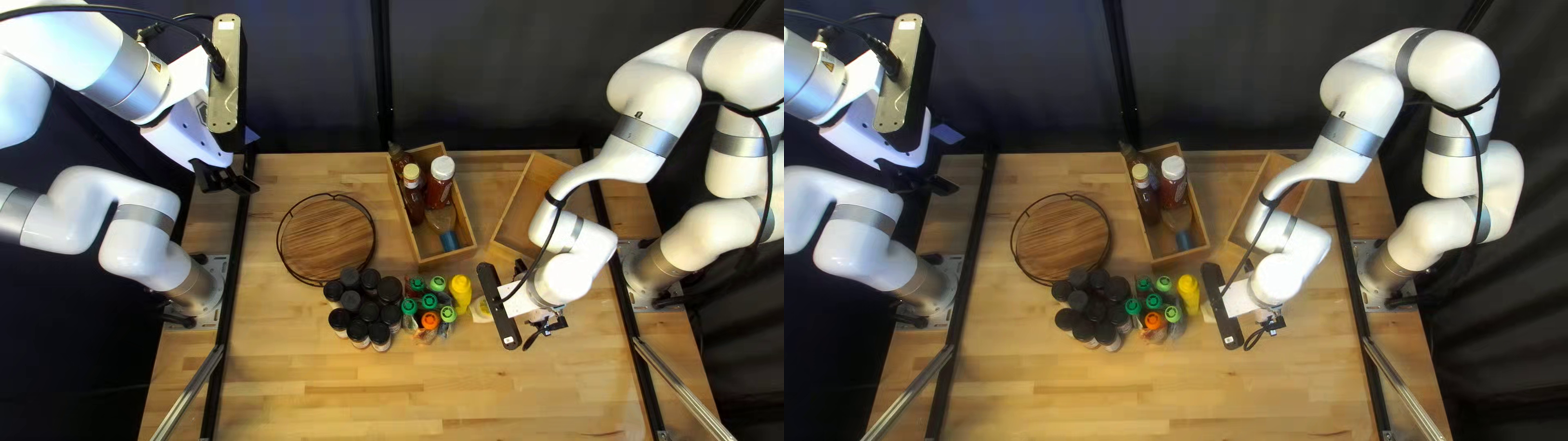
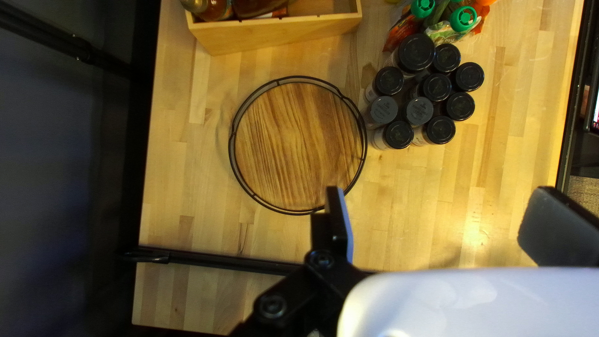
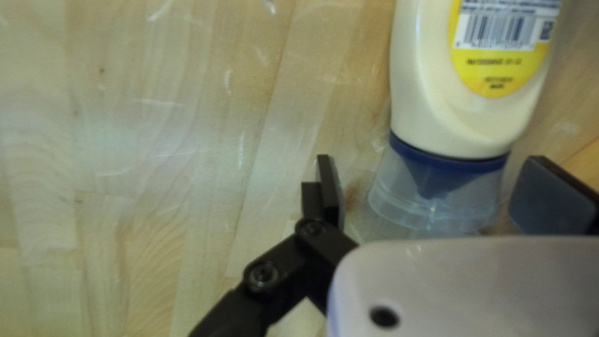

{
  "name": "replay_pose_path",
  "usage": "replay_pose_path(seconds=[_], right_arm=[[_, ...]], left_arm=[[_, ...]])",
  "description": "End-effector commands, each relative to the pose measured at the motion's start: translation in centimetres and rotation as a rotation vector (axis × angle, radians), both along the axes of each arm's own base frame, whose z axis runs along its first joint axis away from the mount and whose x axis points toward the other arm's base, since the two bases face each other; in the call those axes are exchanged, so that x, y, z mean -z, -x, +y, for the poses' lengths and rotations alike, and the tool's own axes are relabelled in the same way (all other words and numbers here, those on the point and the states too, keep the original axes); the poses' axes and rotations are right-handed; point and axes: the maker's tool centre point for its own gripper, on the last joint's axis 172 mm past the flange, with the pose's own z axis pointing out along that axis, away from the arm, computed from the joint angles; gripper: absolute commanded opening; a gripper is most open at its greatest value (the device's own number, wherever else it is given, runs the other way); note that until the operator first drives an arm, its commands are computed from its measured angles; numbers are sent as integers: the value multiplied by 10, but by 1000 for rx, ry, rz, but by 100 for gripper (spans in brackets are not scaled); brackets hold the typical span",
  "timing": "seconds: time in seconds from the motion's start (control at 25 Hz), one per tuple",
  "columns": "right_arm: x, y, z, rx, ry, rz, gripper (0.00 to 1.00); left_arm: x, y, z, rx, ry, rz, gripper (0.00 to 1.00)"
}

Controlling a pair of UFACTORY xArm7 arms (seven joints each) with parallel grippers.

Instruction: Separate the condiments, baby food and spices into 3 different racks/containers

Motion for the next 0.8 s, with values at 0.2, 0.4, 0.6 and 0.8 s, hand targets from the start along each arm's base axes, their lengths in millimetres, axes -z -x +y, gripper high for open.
replay_pose_path(seconds=[0.2, 0.4, 0.6, 0.8], right_arm=[[-10, 0, -1, 6, 5, -16, 1], [-50, 3, 2, 28, 9, -26, 0], [-100, 8, -1, 53, 9, -48, 0], [-145, 5, -8, 60, 10, -57, 0]], left_arm=[[0, 0, 0, 0, 0, 0, 100], [0, 0, 0, 0, 0, 0, 100], [0, 0, 0, 0, 0, 0, 100], [0, 0, 0, 0, 0, 0, 100]])
